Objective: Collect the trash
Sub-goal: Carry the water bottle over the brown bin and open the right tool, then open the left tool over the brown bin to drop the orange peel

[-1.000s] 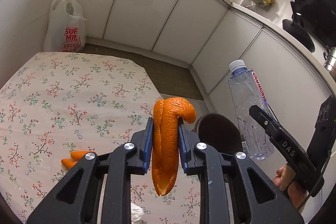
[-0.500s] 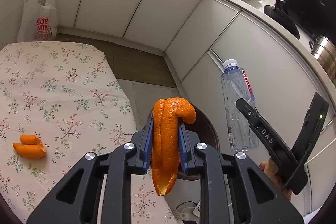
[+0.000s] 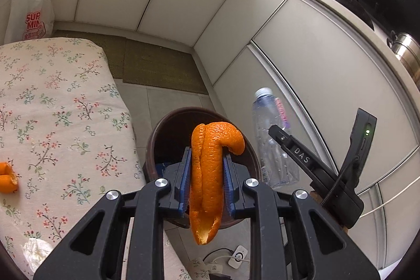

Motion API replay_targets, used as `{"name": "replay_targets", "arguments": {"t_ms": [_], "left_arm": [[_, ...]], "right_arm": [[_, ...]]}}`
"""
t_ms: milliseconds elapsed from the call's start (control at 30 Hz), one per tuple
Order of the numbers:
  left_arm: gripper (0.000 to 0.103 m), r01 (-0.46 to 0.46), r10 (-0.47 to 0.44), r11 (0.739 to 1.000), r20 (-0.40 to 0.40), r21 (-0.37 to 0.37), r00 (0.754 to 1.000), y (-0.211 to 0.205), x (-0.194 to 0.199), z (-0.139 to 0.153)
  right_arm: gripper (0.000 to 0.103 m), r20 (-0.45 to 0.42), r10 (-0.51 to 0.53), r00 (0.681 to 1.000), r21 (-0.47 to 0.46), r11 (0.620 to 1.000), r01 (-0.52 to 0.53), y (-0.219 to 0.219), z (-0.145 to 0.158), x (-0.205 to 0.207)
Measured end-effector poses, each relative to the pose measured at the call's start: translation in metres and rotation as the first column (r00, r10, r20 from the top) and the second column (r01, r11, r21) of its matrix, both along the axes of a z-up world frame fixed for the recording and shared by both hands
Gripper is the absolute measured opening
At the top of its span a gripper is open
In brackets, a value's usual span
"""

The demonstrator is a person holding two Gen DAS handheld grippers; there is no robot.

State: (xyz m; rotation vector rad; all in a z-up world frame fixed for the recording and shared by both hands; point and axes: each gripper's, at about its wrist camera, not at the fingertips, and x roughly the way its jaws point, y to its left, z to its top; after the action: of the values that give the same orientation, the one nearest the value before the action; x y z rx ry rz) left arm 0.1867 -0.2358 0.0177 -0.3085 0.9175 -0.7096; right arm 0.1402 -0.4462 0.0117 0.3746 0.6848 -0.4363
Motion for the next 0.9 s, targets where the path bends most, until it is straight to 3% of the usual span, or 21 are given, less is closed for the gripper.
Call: {"name": "replay_targets", "arguments": {"t_ms": [33,100,233,300,400,900], "left_arm": [[0.022,0.003,-0.003,1.0,-0.002,0.003,1.0,-0.004,0.001,-0.001],[0.022,0.011,-0.011,1.0,-0.009,0.009,1.0,-0.012,0.004,-0.005],[0.022,0.022,-0.022,1.0,-0.032,0.015,0.999,-0.027,0.01,-0.011],[0.022,0.025,-0.024,0.999,-0.041,0.021,0.999,-0.035,0.014,-0.015],[0.022,0.035,-0.033,0.999,-0.045,0.037,0.998,-0.049,0.019,-0.018],[0.025,0.095,-0.094,0.99,-0.014,0.102,0.995,-0.116,0.023,-0.011]], "right_arm": [[0.041,-0.007,-0.005,1.0,0.009,1.0,0.005,-0.003,-0.002,0.001],[0.068,-0.019,-0.015,1.0,0.035,0.999,0.016,-0.01,-0.006,0.001],[0.079,0.0,-0.068,0.998,0.033,0.997,0.068,-0.019,-0.001,-0.007],[0.091,0.007,-0.115,0.993,0.031,0.993,0.115,-0.025,0.002,-0.014],[0.096,0.015,-0.175,0.984,0.038,0.984,0.174,-0.037,0.006,-0.024],[0.096,0.013,-0.339,0.941,0.105,0.936,0.336,-0.086,0.007,-0.064]]}}
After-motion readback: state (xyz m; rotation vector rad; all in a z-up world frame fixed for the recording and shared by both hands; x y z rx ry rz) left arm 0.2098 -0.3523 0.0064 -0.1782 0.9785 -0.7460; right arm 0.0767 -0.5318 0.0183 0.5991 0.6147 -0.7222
